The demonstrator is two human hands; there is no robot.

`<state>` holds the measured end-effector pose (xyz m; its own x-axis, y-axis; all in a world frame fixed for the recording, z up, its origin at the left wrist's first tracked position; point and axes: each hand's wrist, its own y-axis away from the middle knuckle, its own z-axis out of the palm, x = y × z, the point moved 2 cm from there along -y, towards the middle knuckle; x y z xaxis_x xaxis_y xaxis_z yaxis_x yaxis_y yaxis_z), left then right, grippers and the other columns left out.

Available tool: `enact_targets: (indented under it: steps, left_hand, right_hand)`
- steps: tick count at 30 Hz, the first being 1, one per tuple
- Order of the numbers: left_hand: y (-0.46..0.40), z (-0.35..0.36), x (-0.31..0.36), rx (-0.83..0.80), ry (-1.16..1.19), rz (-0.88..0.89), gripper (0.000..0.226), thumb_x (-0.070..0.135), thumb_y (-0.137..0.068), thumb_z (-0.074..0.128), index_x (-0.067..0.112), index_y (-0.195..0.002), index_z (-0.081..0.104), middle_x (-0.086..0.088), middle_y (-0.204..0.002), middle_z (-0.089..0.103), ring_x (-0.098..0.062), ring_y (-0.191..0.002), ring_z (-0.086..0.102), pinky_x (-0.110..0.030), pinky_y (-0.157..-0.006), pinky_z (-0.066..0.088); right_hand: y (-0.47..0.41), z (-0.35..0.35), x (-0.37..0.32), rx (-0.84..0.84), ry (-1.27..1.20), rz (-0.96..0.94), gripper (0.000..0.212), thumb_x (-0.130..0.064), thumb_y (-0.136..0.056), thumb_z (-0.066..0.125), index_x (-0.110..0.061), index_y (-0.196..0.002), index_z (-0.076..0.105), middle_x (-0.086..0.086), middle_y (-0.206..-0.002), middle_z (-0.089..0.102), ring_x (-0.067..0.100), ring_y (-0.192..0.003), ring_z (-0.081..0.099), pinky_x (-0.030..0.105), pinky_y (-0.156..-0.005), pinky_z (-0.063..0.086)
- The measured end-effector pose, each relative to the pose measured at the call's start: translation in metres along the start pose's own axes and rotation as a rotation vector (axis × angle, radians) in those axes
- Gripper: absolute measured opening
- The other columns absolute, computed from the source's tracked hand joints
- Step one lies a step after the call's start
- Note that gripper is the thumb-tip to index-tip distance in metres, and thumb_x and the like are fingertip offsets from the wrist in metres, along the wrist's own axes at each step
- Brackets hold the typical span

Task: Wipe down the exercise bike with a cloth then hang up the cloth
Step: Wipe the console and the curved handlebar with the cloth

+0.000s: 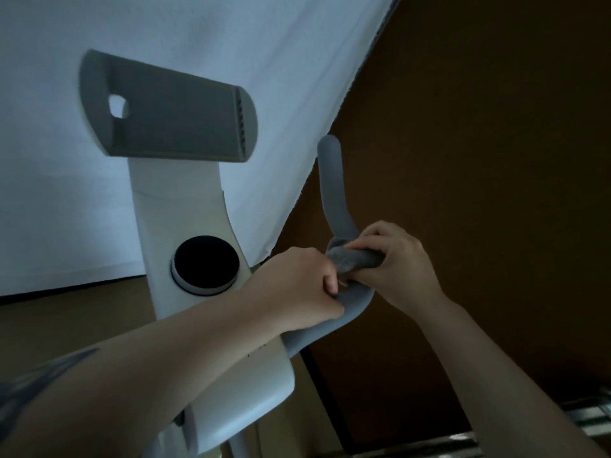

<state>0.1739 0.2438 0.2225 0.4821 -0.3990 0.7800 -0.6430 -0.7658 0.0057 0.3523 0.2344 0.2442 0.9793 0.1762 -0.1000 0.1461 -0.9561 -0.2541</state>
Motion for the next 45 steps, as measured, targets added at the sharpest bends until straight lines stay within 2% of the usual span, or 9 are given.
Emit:
enact_targets:
  steps: [4,10,15,18,24,28,36,40,45]
  left_hand:
    - [-0.004,0.0,-0.001,-0.03,0.084,-0.048,0.01,0.025,-0.076,0.074,0.02,-0.084,0.074,0.006,-0.081,0.071,-0.006,-0.075,0.066,-0.017,-0.065,0.051]
    - [-0.005,0.002,-0.004,-0.023,0.067,-0.029,0.012,0.027,-0.079,0.07,0.017,-0.087,0.073,0.003,-0.081,0.072,-0.006,-0.074,0.066,-0.015,-0.066,0.049]
    - [-0.007,0.002,-0.003,-0.017,0.057,-0.019,0.01,0.024,-0.08,0.069,0.018,-0.086,0.073,0.004,-0.081,0.072,-0.006,-0.074,0.066,-0.007,-0.06,0.044]
    - [-0.007,0.002,-0.003,-0.018,0.054,-0.012,0.009,0.024,-0.08,0.069,0.019,-0.086,0.073,0.004,-0.08,0.072,-0.004,-0.073,0.066,-0.009,-0.061,0.046]
    - [-0.006,0.002,-0.002,-0.018,0.078,-0.013,0.009,0.023,-0.079,0.069,0.018,-0.086,0.073,0.005,-0.08,0.072,-0.003,-0.073,0.066,-0.012,-0.066,0.048]
    - [-0.006,0.002,-0.002,-0.024,0.059,-0.02,0.01,0.024,-0.078,0.069,0.018,-0.085,0.073,0.003,-0.079,0.072,-0.007,-0.073,0.067,-0.02,-0.07,0.054]
    - [-0.003,-0.001,0.0,-0.017,0.077,-0.018,0.009,0.024,-0.078,0.07,0.021,-0.086,0.073,0.006,-0.081,0.072,-0.004,-0.075,0.065,-0.018,-0.071,0.053]
    - [-0.003,-0.001,0.0,-0.009,0.087,-0.016,0.011,0.023,-0.077,0.071,0.023,-0.088,0.073,0.01,-0.082,0.071,-0.001,-0.075,0.064,-0.015,-0.069,0.05]
    - [-0.005,0.001,-0.002,-0.011,0.072,-0.033,0.01,0.025,-0.075,0.07,0.019,-0.083,0.073,0.004,-0.079,0.072,-0.007,-0.074,0.066,-0.025,-0.072,0.056]
  right_hand:
    - [-0.031,0.0,-0.004,-0.075,0.055,-0.051,0.044,-0.04,-0.064,0.085,-0.033,-0.1,0.061,-0.016,-0.096,0.055,0.004,-0.09,0.052,0.033,-0.074,0.051]
    - [-0.027,0.01,-0.012,0.082,0.113,-0.098,0.043,-0.03,-0.079,0.075,-0.032,-0.113,0.049,-0.011,-0.123,0.045,0.001,-0.091,0.048,0.016,-0.07,0.046]
    - [-0.023,-0.003,-0.006,-0.04,0.101,-0.099,0.031,-0.047,-0.083,0.061,-0.034,-0.111,0.054,-0.016,-0.114,0.041,0.001,-0.083,0.049,0.011,-0.065,0.044]
    - [-0.029,0.0,-0.01,-0.112,-0.03,0.004,0.026,-0.051,-0.081,0.059,-0.04,-0.105,0.056,-0.02,-0.101,0.047,0.0,-0.084,0.053,0.023,-0.071,0.052]
    - [-0.033,0.001,-0.013,-0.072,0.082,0.071,0.032,-0.048,-0.084,0.064,-0.039,-0.101,0.038,-0.016,-0.096,0.045,0.004,-0.071,0.054,0.026,-0.057,0.054]
    - [-0.027,0.002,-0.014,-0.057,0.105,-0.093,0.013,-0.042,-0.09,0.055,-0.032,-0.099,0.053,-0.015,-0.105,0.043,0.006,-0.074,0.053,0.027,-0.058,0.053]
    - [-0.018,-0.002,-0.008,-0.203,-0.114,0.02,0.04,-0.043,-0.072,0.074,-0.041,-0.11,0.061,-0.02,-0.107,0.049,-0.001,-0.098,0.051,0.026,-0.079,0.053]
    - [-0.023,-0.007,-0.01,-0.295,-0.104,0.059,0.039,-0.025,-0.071,0.082,-0.039,-0.104,0.066,-0.018,-0.1,0.057,-0.002,-0.089,0.056,0.024,-0.075,0.055]
    - [-0.028,-0.012,-0.004,-0.157,-0.329,0.185,0.038,-0.017,-0.07,0.083,-0.035,-0.1,0.07,-0.016,-0.1,0.063,-0.005,-0.088,0.06,0.013,-0.068,0.053]
